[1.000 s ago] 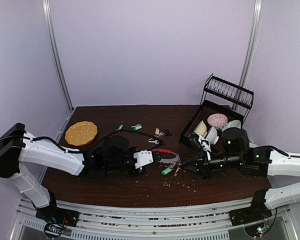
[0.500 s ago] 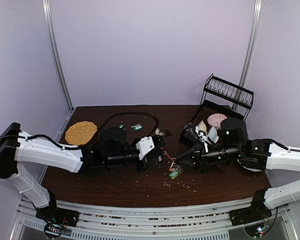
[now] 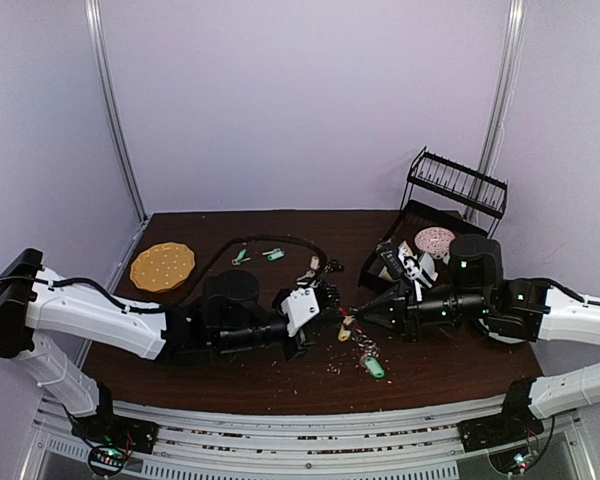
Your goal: Put the keys on the keyring
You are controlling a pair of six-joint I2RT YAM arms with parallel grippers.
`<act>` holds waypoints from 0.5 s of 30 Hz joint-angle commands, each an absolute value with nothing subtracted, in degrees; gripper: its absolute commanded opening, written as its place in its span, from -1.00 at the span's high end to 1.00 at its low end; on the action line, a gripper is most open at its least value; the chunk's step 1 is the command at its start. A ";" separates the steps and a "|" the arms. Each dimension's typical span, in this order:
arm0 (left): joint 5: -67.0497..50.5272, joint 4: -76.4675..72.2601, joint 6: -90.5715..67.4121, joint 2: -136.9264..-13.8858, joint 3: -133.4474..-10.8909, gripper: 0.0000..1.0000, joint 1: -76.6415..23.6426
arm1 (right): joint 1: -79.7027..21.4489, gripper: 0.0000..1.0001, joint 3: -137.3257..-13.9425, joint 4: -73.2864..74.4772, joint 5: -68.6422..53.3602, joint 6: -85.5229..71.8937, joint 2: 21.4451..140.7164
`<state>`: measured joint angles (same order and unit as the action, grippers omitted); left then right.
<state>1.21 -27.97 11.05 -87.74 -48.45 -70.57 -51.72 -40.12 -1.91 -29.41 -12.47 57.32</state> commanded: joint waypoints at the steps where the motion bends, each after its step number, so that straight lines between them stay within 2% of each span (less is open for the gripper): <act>1: 3.61 -33.99 9.92 -85.86 -50.70 1.00 -70.66 | -51.11 1.00 -40.02 -1.62 -26.34 -11.59 56.18; 4: 3.26 -33.92 6.24 -86.45 -51.60 1.00 -70.75 | -50.85 1.00 -39.66 -2.14 -27.88 -10.36 54.34; 8: 9.12 -31.00 0.64 -87.42 -54.00 1.00 -70.75 | -50.87 1.00 -40.04 0.10 -30.48 -9.19 52.83; 15: 9.92 -31.66 -0.65 -87.03 -53.85 1.00 -71.37 | -50.84 1.00 -40.30 0.34 -27.02 -11.29 55.28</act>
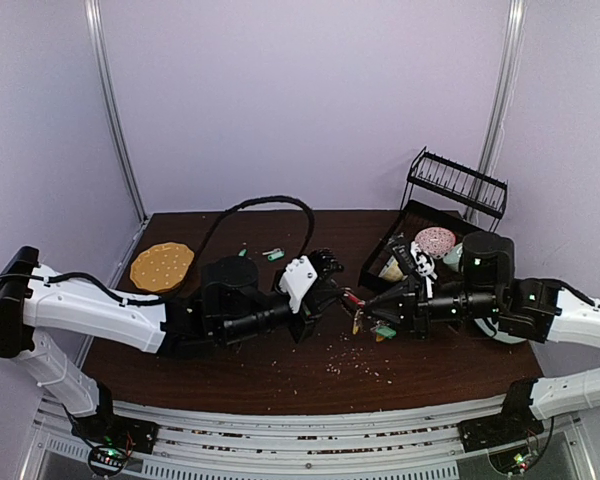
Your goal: Put the keys on the keyring
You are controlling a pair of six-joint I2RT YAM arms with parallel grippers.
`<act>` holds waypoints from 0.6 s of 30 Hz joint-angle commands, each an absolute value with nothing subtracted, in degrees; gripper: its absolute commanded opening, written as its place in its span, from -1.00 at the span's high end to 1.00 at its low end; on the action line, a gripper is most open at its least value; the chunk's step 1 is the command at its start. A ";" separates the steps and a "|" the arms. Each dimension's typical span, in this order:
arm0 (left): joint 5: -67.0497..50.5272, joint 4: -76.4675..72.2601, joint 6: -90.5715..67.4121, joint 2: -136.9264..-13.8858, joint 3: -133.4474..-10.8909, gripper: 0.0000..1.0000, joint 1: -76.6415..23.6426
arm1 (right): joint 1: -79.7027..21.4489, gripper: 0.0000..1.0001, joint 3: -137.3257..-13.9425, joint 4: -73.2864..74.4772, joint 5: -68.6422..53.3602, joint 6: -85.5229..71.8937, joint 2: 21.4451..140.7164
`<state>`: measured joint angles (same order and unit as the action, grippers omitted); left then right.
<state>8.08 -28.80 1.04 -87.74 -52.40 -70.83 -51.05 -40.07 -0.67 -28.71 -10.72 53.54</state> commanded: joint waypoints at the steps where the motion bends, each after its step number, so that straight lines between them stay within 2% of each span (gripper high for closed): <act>1: 10.50 -31.03 -0.02 -87.16 -54.10 1.00 -71.63 | -50.88 1.00 -40.36 -0.29 -26.61 -11.52 55.45; 11: 11.34 -31.06 1.57 -86.99 -54.05 1.00 -71.86 | -50.89 1.00 -39.71 -8.52 -26.28 -15.75 56.37; 18: 11.27 -30.99 2.06 -87.01 -54.35 1.00 -72.16 | -50.80 1.00 -40.59 -9.09 -22.93 -15.91 57.74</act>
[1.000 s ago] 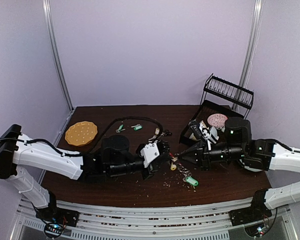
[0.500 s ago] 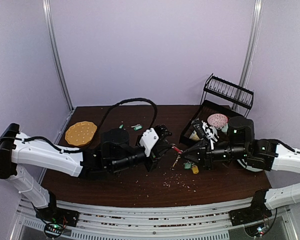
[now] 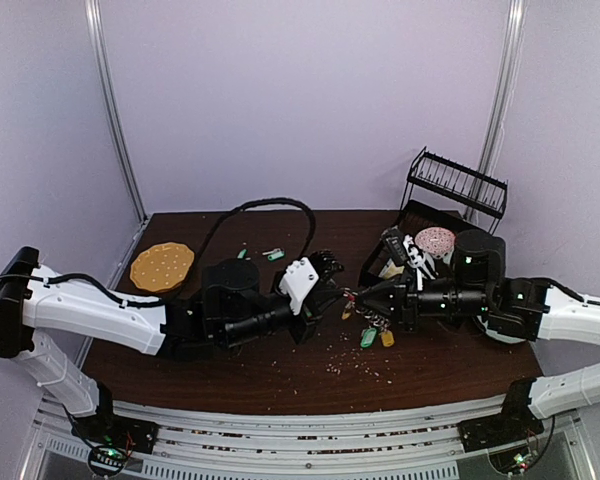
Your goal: Put the keys on the keyring
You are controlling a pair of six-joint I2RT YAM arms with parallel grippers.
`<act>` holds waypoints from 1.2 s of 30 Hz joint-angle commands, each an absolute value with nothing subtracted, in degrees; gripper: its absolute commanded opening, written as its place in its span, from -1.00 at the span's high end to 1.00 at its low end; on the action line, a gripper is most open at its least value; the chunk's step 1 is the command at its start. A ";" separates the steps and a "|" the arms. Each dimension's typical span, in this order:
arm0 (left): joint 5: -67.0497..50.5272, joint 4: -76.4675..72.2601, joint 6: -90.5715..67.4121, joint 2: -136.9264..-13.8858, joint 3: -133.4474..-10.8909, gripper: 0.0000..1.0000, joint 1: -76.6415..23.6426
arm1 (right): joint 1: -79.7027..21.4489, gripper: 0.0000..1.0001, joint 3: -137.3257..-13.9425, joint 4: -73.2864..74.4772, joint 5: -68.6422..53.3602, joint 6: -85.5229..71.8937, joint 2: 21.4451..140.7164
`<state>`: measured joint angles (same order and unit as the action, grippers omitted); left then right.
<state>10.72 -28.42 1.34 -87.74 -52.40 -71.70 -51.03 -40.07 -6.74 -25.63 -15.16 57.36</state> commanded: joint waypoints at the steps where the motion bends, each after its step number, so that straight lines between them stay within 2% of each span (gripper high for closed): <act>1: 11.10 -30.94 2.17 -86.97 -54.40 1.00 -72.22 | -50.76 1.00 -40.53 -9.12 -22.70 -15.99 57.85; 36: 11.11 -34.36 5.61 -86.65 -52.09 1.00 -73.99 | -47.01 1.00 -40.28 -9.00 -21.76 -21.31 60.40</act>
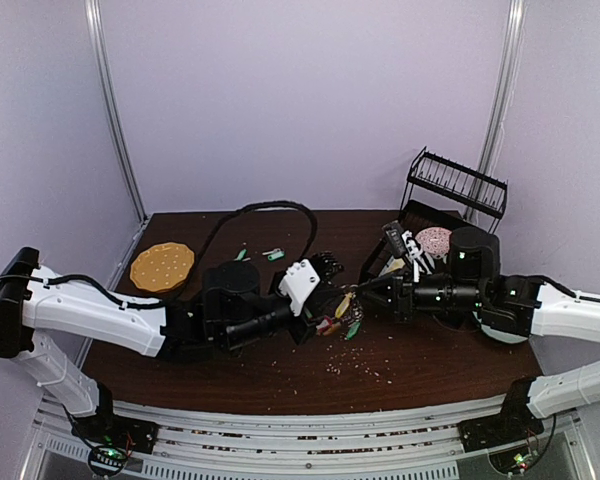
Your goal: Put the keys on the keyring
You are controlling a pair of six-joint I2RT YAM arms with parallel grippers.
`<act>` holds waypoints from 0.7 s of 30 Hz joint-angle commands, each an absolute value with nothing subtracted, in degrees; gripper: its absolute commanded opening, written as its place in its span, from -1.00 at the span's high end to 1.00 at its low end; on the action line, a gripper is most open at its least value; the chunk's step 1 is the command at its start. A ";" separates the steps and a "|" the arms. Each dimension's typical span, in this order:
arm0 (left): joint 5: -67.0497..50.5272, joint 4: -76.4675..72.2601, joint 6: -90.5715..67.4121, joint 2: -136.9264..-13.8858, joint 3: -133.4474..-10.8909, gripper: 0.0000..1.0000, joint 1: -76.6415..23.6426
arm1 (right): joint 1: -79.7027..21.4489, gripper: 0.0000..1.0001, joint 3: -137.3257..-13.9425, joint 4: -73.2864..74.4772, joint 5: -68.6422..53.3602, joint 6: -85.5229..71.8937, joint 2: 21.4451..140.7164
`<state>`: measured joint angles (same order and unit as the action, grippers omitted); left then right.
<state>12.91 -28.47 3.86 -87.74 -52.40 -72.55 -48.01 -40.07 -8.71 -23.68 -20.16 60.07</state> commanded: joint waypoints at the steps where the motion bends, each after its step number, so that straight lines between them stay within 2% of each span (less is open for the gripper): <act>1: 11.07 -34.36 5.70 -86.77 -51.99 1.00 -74.00 | -46.94 1.00 -39.99 -9.74 -22.45 -21.39 60.15; 6: 14.82 -30.84 5.75 -88.22 -52.86 1.00 -74.00 | -46.86 1.00 -39.25 -10.36 -23.41 -21.32 59.60; 10: 13.38 -35.90 6.41 -86.95 -49.31 1.00 -74.00 | -46.68 1.00 -39.46 -10.15 -26.00 -21.36 60.90; 18: 13.84 -29.96 0.40 -89.23 -49.41 1.00 -72.97 | -46.60 1.00 -36.58 -13.12 -34.41 -19.10 57.60; 21: 14.81 -29.15 0.18 -90.44 -46.88 1.00 -72.24 | -46.57 1.00 -35.77 -10.76 -32.89 -17.28 56.28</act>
<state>14.26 -28.49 2.81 -88.97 -49.47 -73.28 -46.83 -37.17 -10.92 -31.07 -19.92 58.59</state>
